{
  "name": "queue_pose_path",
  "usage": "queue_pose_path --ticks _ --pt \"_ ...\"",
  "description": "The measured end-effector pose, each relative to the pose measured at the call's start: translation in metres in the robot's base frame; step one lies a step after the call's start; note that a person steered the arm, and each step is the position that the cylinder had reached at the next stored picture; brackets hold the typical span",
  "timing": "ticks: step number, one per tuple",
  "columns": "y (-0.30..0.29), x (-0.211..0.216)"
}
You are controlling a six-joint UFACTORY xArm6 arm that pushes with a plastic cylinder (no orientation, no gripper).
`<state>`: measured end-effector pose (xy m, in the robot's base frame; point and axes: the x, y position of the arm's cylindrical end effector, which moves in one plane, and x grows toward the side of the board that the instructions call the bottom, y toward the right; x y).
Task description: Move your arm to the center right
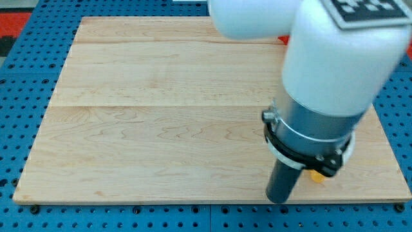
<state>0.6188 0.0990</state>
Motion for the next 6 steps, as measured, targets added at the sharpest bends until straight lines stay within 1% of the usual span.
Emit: queue_pose_path --ticks 5,6 --pt "0.000 0.000" --pt "0.035 -0.001"
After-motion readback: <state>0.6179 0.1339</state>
